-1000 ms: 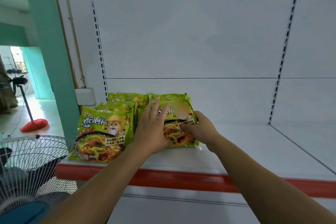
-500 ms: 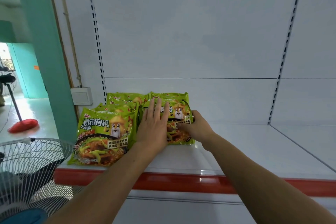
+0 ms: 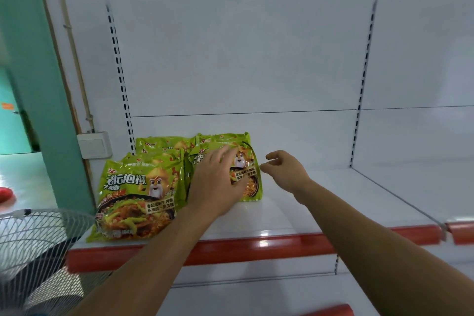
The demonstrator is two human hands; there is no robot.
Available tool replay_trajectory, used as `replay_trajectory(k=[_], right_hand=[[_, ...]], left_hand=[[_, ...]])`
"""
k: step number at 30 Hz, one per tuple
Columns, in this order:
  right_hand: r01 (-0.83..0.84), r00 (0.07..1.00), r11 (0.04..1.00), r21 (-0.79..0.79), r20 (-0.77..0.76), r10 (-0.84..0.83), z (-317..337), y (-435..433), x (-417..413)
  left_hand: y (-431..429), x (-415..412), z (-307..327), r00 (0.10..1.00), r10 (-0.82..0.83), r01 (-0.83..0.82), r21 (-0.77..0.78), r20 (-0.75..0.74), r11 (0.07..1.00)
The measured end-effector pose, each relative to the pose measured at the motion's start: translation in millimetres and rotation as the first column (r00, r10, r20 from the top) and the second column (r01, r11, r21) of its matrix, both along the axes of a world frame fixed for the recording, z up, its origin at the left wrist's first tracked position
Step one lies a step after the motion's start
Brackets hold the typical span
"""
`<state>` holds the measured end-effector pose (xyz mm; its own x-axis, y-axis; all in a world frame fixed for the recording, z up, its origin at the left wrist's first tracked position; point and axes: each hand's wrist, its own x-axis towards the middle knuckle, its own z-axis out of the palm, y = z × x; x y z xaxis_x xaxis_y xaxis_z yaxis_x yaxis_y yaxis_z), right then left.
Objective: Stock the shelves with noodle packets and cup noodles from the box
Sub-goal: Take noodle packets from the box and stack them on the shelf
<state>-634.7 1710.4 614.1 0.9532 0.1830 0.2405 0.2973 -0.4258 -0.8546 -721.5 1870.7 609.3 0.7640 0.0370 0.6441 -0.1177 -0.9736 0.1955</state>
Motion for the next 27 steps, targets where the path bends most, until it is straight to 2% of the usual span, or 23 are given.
replay_trajectory(k=[4, 6, 10, 15, 20, 27], right_hand=[[0.118, 0.991, 0.984, -0.137, 0.079, -0.108, 4.6, -22.4, -15.0], [0.195, 0.977, 0.96, -0.203, 0.124, -0.172, 5.6, -38.0, -24.0], [0.343, 0.937, 0.892, -0.294, 0.17, -0.304, 3.3, -79.2, -46.1], [0.498, 0.866, 0.817, -0.291, 0.128, -0.482, -17.9, -141.0, -79.1], [0.571, 0.811, 0.751, -0.331, 0.089, -0.578, -55.3, -203.5, -105.8], [0.565, 0.755, 0.697, -0.442, -0.066, -0.653, -135.1, -289.8, -132.9]], left_hand=[[-21.0, -13.2, 6.7, 0.986, -0.169, 0.158, -0.362, -0.001, 0.919], [-33.9, -18.7, 7.1, 0.976, -0.213, 0.182, -0.414, -0.031, 0.892], [-68.3, -33.3, 0.0, 0.935, -0.337, 0.263, -0.43, -0.106, 0.864], [-124.6, -56.5, -22.9, 0.865, -0.444, 0.33, -0.402, -0.234, 0.854], [-183.0, -72.5, -64.7, 0.734, -0.558, 0.445, -0.347, -0.386, 0.825], [-264.2, -76.4, -149.5, 0.522, -0.541, 0.465, -0.312, -0.659, 0.828]])
